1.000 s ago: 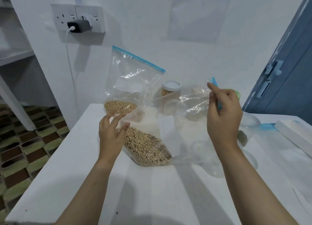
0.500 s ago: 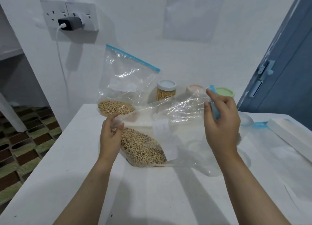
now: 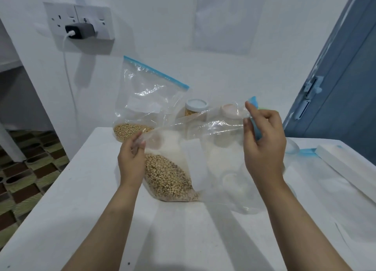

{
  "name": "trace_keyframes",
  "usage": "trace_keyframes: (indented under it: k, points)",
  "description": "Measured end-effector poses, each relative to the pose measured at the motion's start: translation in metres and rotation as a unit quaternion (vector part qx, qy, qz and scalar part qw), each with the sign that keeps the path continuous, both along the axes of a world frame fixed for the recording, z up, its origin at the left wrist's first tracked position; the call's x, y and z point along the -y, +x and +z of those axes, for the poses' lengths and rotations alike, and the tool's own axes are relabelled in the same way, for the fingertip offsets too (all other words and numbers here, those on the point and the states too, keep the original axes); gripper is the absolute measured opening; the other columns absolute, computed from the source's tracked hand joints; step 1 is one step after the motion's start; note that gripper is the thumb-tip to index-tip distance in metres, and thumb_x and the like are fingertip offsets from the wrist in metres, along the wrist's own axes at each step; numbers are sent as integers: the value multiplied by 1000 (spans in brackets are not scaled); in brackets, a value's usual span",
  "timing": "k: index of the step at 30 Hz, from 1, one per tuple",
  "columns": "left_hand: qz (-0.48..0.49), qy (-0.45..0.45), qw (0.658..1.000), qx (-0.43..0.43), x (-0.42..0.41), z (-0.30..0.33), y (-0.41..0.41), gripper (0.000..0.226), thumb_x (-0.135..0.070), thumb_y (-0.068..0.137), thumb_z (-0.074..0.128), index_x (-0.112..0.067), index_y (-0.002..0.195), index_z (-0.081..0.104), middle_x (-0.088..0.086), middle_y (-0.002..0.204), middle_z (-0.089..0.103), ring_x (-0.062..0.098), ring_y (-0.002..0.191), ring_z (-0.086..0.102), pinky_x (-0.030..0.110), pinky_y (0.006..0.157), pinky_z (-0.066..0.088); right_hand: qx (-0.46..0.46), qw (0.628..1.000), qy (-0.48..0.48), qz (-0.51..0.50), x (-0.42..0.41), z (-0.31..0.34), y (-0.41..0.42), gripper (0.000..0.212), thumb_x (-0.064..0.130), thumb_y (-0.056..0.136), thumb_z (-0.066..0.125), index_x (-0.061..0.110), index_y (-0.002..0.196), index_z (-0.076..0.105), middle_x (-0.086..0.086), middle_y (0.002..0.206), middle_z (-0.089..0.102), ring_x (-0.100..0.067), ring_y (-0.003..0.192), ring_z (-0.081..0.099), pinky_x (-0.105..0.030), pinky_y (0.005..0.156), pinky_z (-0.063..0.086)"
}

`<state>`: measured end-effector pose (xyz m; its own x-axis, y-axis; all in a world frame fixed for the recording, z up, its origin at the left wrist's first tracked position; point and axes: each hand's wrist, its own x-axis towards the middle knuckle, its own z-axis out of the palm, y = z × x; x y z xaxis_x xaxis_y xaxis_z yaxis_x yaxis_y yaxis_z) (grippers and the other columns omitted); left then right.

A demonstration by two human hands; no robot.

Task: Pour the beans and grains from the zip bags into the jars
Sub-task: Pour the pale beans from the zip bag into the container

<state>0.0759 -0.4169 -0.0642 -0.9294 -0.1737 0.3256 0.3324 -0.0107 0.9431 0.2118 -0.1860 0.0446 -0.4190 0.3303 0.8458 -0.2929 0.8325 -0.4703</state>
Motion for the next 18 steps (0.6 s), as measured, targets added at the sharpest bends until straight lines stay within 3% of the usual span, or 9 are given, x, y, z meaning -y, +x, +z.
trace_keyframes:
  k: [5, 11, 15, 18]
  points:
    - [4, 3, 999, -34, -6, 18, -4, 32, -8, 98, 59, -22, 127, 62, -5, 129, 59, -19, 103, 57, 1, 86, 41, -15, 999, 28, -20, -5, 14, 2, 36, 2, 99, 55, 4, 135, 60, -4, 104, 48, 2, 89, 44, -4, 86, 35]
    - [15, 18, 998, -66, -19, 46, -11, 28, -9, 97, 61, -20, 123, 65, -8, 113, 61, 2, 101, 62, 8, 90, 46, -41, 998, 41, -38, -12, 35, 3, 36, 1, 99, 55, 3, 134, 59, -3, 105, 48, 22, 98, 43, 0, 85, 33]
    - [34, 36, 995, -89, -36, 71, -18, 25, -6, 95, 63, -18, 116, 68, -2, 103, 64, -1, 87, 58, 10, 86, 47, -51, 997, 35, -46, -21, 48, 0, 36, 4, 100, 54, 5, 137, 57, -2, 107, 47, 22, 98, 44, 1, 86, 34]
    - [39, 43, 993, -105, -46, 95, -21, 23, -7, 95, 64, -18, 114, 70, -5, 98, 64, 2, 86, 58, 14, 86, 48, -57, 997, 17, -58, -30, 58, -4, 36, 8, 101, 54, 5, 137, 58, -2, 108, 48, 9, 94, 45, 2, 86, 33]
